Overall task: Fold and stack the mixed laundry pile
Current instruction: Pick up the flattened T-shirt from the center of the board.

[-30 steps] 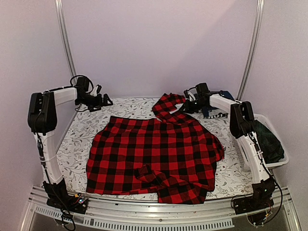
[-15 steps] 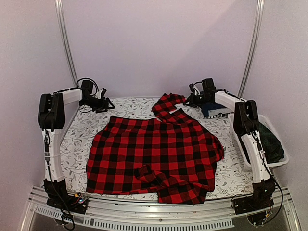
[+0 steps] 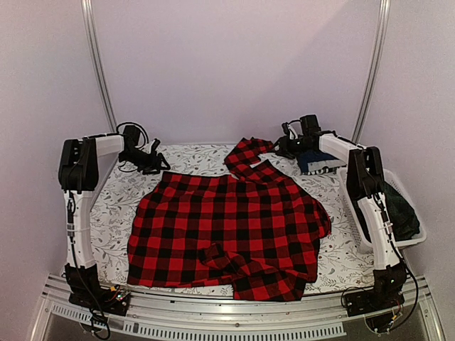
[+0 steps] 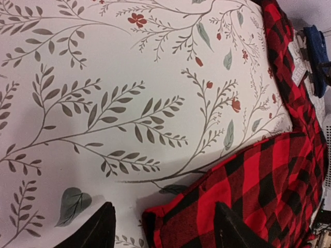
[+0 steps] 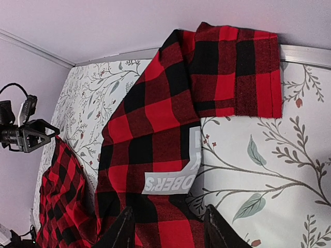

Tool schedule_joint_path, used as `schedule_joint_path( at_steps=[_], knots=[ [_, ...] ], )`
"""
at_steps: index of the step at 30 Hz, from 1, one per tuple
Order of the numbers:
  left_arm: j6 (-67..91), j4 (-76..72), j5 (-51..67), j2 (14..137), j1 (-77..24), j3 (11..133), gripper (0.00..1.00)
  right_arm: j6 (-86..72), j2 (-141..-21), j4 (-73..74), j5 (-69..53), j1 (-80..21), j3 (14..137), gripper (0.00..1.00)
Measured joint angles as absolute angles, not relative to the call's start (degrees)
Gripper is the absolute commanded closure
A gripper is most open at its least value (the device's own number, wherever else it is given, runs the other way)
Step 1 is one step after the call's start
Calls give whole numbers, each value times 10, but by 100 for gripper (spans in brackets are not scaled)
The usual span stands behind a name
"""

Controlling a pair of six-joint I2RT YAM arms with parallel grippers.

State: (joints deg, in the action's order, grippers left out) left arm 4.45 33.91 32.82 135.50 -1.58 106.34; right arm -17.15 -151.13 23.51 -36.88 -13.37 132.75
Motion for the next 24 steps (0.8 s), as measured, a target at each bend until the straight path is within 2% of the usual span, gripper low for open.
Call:
schedule_joint_path(
  at_steps=[14,15,16,18,20,22,24],
  knots=[
    [44,354,332,1358,-18,1063,33,-185,-1553,223,-381,-151,1336,50],
    [44,354,332,1358,-19,1063,33,-185,-1560,223,-381,-154,1336,52],
    [44,354,332,1358,-18,1063,34,-184,-1565,217,-386,-156,1337,59],
    [44,355,333,1358,-19,1062,39,-182,-1566,213,-390,-159,1338,78],
    [45,355,336,1358,-19,1062,47,-187,-1567,214,-396,-161,1338,93],
    [44,355,343,1358,-19,1062,56,-187,-1568,214,-399,-162,1338,100],
    [44,354,349,1358,-19,1062,61,-190,-1568,214,-402,-162,1338,100]
  ],
)
